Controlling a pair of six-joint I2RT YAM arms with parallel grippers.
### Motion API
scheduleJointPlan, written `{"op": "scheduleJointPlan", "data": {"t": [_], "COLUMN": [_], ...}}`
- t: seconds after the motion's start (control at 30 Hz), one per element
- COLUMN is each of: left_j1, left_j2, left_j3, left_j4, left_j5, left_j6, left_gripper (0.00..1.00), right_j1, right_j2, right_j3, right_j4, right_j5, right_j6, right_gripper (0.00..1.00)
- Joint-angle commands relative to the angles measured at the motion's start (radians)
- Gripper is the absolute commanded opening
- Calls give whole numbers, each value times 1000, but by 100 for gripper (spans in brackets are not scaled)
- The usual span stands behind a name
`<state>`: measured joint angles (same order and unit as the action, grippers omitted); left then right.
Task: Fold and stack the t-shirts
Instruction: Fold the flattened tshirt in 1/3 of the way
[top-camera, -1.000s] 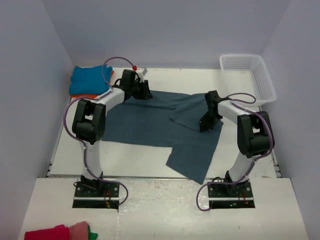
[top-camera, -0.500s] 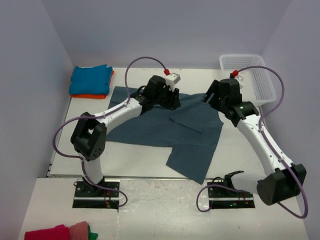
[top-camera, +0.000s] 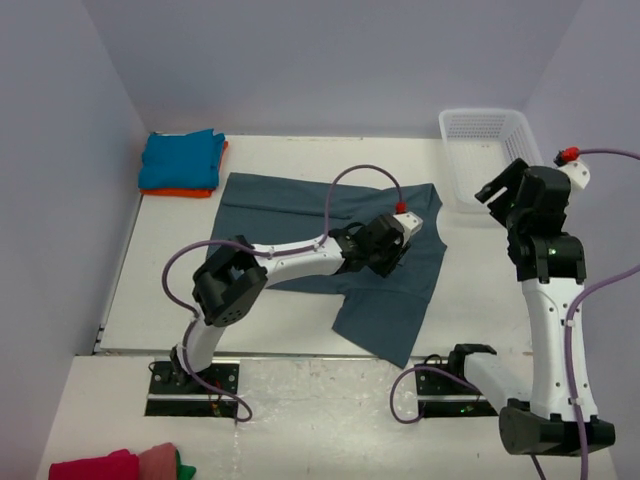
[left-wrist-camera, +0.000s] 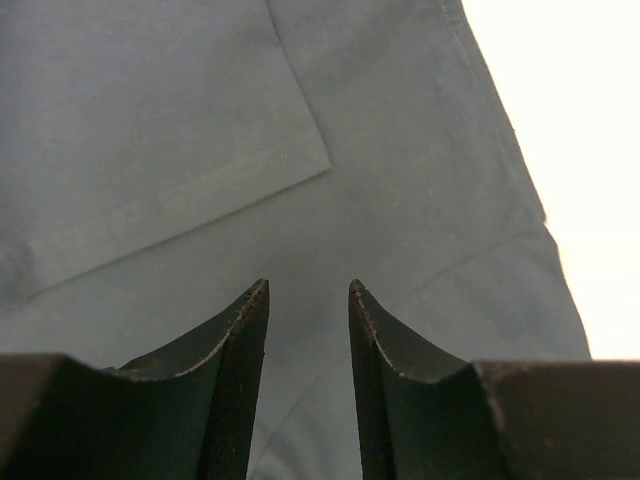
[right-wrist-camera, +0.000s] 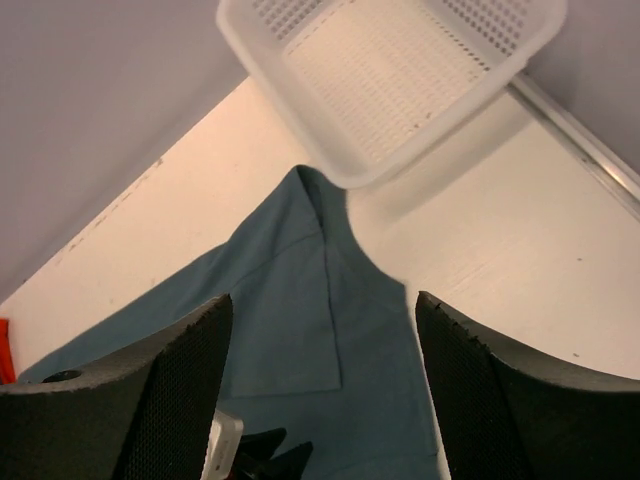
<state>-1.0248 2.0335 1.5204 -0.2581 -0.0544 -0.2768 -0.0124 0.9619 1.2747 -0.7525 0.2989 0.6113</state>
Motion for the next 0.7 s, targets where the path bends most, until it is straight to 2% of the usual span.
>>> {"op": "scheduleJointPlan", "data": {"t": [0.0,0.27,0.5,0.67], "left_j1": [-18,-38,-43,-47], "left_j2": [50,208,301,314], "left_j3": [99,312,394,414], "left_j4": [-27,-111,-151,-156], "left_j5": [-128,-197,-203,-208], "left_j6": [11,54,67,70], "left_gripper": [39,39,40,40], "right_j1": [-50,-66,-74,-81], "right_j2": [21,29,28,35], "right_j3": [18,25,20,0], "right_j4": [-62,-62,-57,-50], "right_j5": [-36,-92,-109,-127], "right_j6": [-19,-30,-27,-25], "right_gripper": [74,75,75,75]}}
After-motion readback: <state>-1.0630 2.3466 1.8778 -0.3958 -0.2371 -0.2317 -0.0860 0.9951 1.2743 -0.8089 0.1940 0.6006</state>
